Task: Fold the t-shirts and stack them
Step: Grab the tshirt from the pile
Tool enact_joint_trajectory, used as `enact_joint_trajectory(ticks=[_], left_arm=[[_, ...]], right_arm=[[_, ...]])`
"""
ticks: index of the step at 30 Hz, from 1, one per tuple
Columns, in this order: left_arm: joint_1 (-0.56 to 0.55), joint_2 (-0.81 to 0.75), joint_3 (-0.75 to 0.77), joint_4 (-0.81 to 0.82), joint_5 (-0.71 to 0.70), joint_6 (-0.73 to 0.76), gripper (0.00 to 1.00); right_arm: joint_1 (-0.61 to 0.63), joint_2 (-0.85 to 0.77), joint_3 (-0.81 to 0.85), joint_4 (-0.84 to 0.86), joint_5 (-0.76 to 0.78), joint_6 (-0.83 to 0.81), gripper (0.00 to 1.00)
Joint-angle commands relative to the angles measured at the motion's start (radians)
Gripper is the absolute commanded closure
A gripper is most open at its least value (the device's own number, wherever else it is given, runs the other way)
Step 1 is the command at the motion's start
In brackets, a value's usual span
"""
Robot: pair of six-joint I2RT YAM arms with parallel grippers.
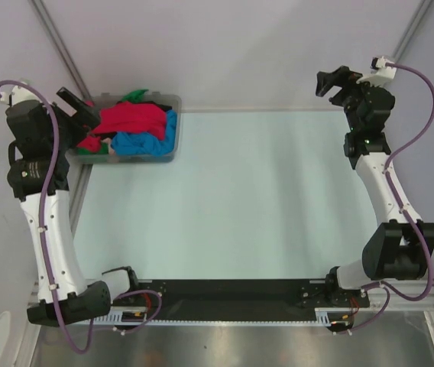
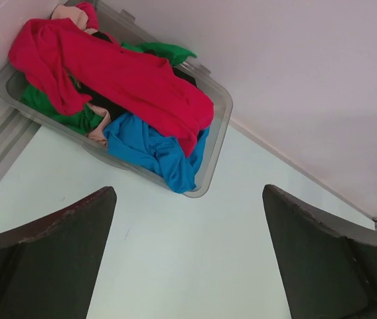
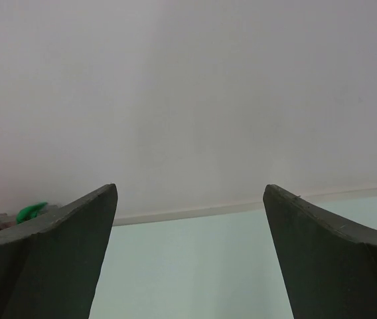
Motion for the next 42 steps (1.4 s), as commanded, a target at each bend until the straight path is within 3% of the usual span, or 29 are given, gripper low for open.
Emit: enact_joint_trajectory(ticks=[1, 8, 13, 19, 24, 28, 33, 42], left_arm=[[0.009, -0.033, -0.020, 0.034, 0.004, 0.035, 0.00], [0.009, -0.095, -0.114, 0.187, 0.135, 0.047, 0.00], [0.009, -0.083, -0.118, 0.216, 0.129, 0.057, 0.07], [0.009, -0.101, -0.164, 0.300, 0.165, 0.038, 0.06], [0.006, -0.035, -0.112, 0.251, 0.176, 0.046, 0.00], [0.009, 0.051, -0.068, 0.230, 0.071, -0.018, 0.00], [0.009, 0.106, -0.022, 0.299, 0.191, 0.004, 0.00], [0.010, 0.106, -0.022, 0.259, 0.020, 0.046, 0.01]], right_arm=[[-0.001, -0.030, -0.022, 0.011, 0.023, -0.019, 0.00], [0.023, -0.062, -0.045, -0.079, 0.019, 0.053, 0.00], [0.039, -0.094, -0.111, -0.117, 0.016, 0.114, 0.00], [0.047, -0.083, -0.092, -0.213, -0.047, 0.159, 0.00], [0.053, -0.117, -0.114, -0.264, -0.029, 0.154, 0.00], [0.056, -0.119, -0.134, -0.249, -0.067, 0.137, 0.00], [0.062, -0.131, -0.194, -0.180, -0.092, 0.099, 0.00], [0.065, -0.143, -0.201, -0.169, -0.016, 0.096, 0.00]])
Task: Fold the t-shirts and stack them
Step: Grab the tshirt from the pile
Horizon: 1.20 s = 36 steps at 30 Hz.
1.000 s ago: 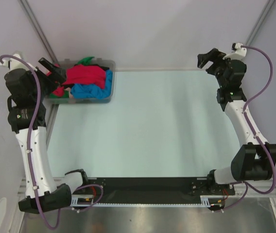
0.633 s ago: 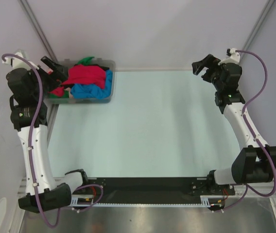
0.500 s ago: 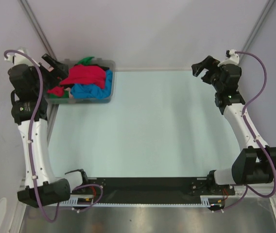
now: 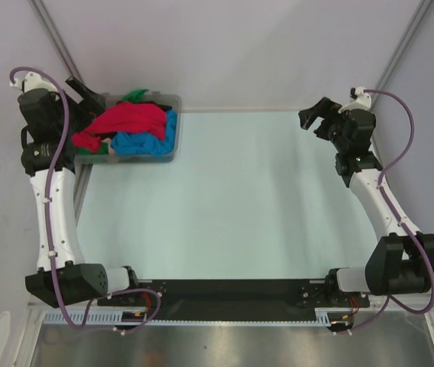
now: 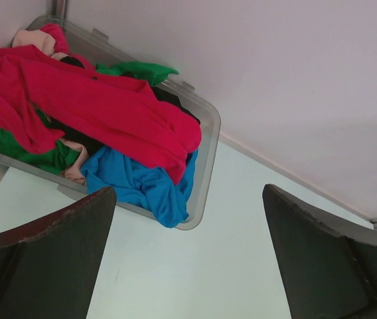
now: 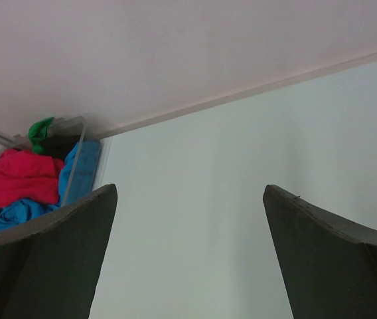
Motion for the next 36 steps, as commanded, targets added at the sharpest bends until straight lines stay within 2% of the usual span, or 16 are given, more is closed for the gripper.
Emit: enact_joint_trajectory(ticks=[1, 5, 11, 20, 27, 32, 36], left_arm=[[0.008, -0.007, 0.047, 0.001, -0.067, 0.001, 0.01], [0.010, 0.031, 0.018, 0.033, -0.044, -0.043, 0.04], [0.014, 0.141, 0.000, 0.085, -0.137, -0.066, 0.05], [0.016, 0.330, -0.088, 0.370, -0.080, -0.200, 0.06], [0.014, 0.500, -0.031, 0.351, -0.131, -0.332, 0.10], [0.014, 0.528, -0.052, 0.442, -0.120, -0.320, 0.11], [0.014, 0.559, -0.022, 0.438, -0.117, -0.307, 0.11]], right_arm=[[0.004, -0.043, 0.008, 0.032, 0.045, -0.009, 0.00], [0.005, -0.074, -0.047, 0.063, 0.062, 0.035, 0.00], [0.017, -0.031, -0.028, 0.077, 0.059, 0.025, 0.00], [0.034, 0.058, 0.005, 0.164, 0.044, 0.071, 0.00], [0.045, 0.089, 0.047, 0.091, 0.068, 0.023, 0.00], [0.047, 0.087, 0.067, 0.057, 0.086, -0.004, 0.00], [0.047, 0.109, 0.127, -0.009, 0.099, -0.014, 0.00]])
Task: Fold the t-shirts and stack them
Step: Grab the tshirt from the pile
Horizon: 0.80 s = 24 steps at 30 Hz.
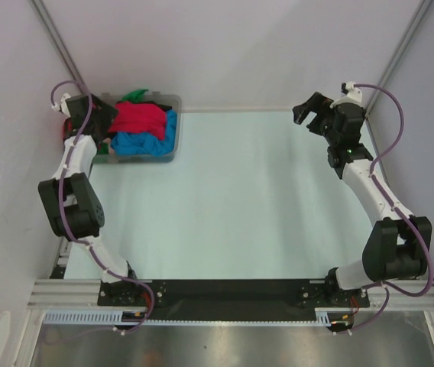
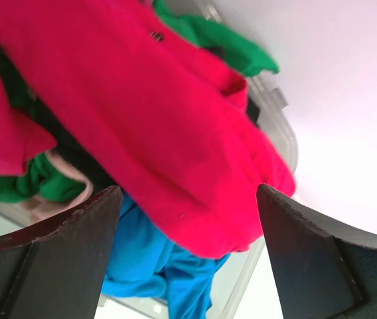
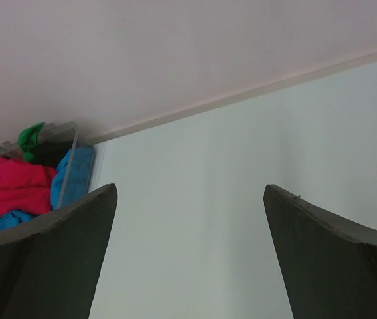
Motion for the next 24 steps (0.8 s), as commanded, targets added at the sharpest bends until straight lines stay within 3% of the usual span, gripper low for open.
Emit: enact_joint_trajectory(ticks=[1, 24], left_arm=[[0.007, 0.017, 0.055, 0.068, -0.016, -0.009, 0.10], [0.008, 0.134, 0.173, 0.002, -0.050, -0.053, 0.16]], right_arm=[[0.004, 0.011, 0.076, -0.032, 0.030, -0.032, 0.00], [0.002, 0.035, 0.140, -0.069, 0.065, -0.138, 0.00]])
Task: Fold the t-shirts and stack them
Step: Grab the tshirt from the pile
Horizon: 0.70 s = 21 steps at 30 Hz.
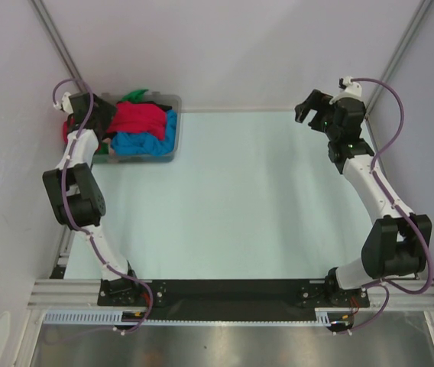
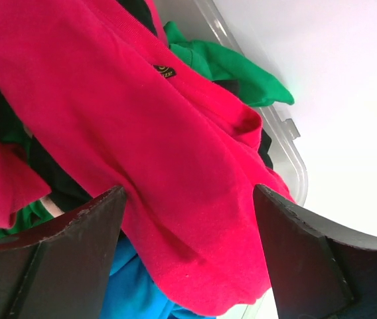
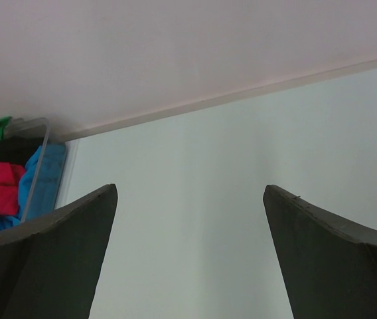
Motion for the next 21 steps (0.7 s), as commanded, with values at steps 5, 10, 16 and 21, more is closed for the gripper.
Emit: enact_joint_trajectory(ticks=[5, 10, 16, 21], left_arm=[[0.002, -0.048, 0.021, -0.032, -0.021, -0.018, 0.15], [-0.003, -0.120, -0.019, -0.089, -0.049, -0.009, 0.14], [-0.003, -0.290, -0.186, -0.038, -0.060, -0.012, 0.08], [-0.006, -0.313, -0.185, -0.031, -0.006, 0.025, 0.07]], right_arm=[[-0.016, 0.027, 0.084, 0.073, 0.055, -0.054, 0.00], [-0.031, 0.047, 0.127, 0.103, 0.047, -0.097, 0.00], [-0.039, 0.067, 0.119, 0.217, 0.065, -0.085, 0.00], [-0.042, 0.084, 0.122, 0.174, 0.041, -0.034, 0.00]])
